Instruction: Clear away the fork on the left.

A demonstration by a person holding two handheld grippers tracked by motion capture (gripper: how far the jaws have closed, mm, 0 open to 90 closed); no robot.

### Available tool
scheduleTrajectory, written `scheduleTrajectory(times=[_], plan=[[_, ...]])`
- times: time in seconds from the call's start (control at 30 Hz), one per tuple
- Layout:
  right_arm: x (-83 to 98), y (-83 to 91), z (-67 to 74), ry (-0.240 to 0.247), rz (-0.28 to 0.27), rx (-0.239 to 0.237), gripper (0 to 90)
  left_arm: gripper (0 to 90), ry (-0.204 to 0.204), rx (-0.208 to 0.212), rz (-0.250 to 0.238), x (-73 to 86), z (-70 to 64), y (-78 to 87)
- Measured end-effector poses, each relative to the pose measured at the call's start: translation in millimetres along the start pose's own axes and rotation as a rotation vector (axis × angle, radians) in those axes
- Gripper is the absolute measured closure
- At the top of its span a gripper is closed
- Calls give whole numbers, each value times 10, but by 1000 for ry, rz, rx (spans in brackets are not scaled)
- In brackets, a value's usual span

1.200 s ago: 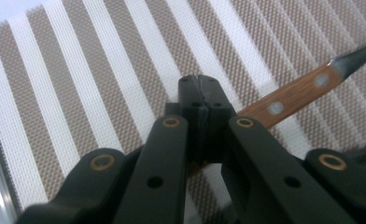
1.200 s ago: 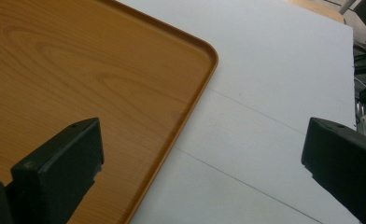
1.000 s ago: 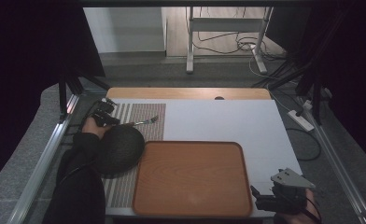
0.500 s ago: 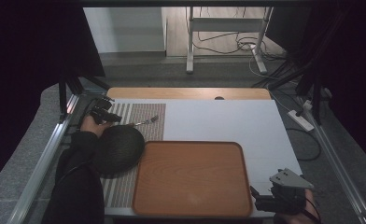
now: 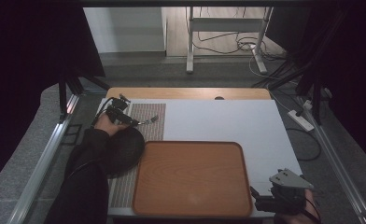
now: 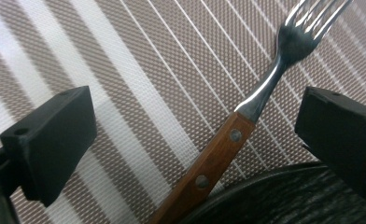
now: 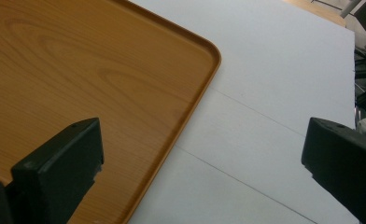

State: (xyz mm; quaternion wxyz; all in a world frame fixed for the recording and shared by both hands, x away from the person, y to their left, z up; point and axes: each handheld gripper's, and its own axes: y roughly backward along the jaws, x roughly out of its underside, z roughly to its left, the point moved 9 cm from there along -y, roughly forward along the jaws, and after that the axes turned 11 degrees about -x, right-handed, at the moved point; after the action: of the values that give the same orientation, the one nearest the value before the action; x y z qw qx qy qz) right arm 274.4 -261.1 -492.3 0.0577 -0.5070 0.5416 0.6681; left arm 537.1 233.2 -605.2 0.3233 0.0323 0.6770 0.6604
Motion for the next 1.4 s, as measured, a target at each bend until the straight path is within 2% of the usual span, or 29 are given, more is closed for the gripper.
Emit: scheduleTrajectory(times=[0.07, 0.13, 0.3, 0.4, 0.47, 0.63, 0.67, 0.7, 0.73, 0.77, 0.8, 0.87, 0.93, 1.07, 1.27, 1.4], plan=[[1, 0, 1, 1, 0, 0, 0, 28, -21, -21, 19, 12, -4, -39], [2, 1, 3, 1, 1, 0, 0, 91, -38, -37, 16, 3, 5, -40], [4, 2, 3, 1, 2, 0, 0, 245, -87, -12, -27, 12, 19, 8], [4, 1, 5, 2, 2, 1, 0, 454, -91, 0, -48, 50, 79, 51], [5, 0, 5, 4, 3, 1, 0, 635, -94, 15, -58, 83, 128, 68], [7, 1, 3, 0, 4, 0, 0, 726, -124, 48, -83, 136, 182, 80], [7, 1, 3, 1, 4, 0, 0, 755, -123, 58, -80, 144, 192, 82], [8, 2, 4, 1, 4, 0, 0, 776, -100, 67, -79, 148, 204, 81], [8, 2, 3, 2, 4, 0, 0, 778, -86, 82, -81, 150, 213, 81], [8, 2, 4, 2, 4, 1, 0, 779, -88, 82, -85, 149, 211, 81], [8, 2, 4, 0, 4, 1, 0, 780, -102, 67, -83, 149, 214, 82], [7, 5, 4, 1, 2, 1, 0, 781, -102, 24, -71, 135, 246, 82], [8, 3, 3, 1, 4, 1, 0, 781, -92, 15, -79, 127, 275, 94], [8, 5, 3, 0, 2, 0, 0, 781, -69, -63, -75, 171, 409, 113], [7, 5, 4, 0, 2, -1, 0, 781, -7, -97, -95, 255, 595, 232], [6, 5, 4, 0, 2, 0, 0, 781, 41, -89, -127, 263, 660, 372]])
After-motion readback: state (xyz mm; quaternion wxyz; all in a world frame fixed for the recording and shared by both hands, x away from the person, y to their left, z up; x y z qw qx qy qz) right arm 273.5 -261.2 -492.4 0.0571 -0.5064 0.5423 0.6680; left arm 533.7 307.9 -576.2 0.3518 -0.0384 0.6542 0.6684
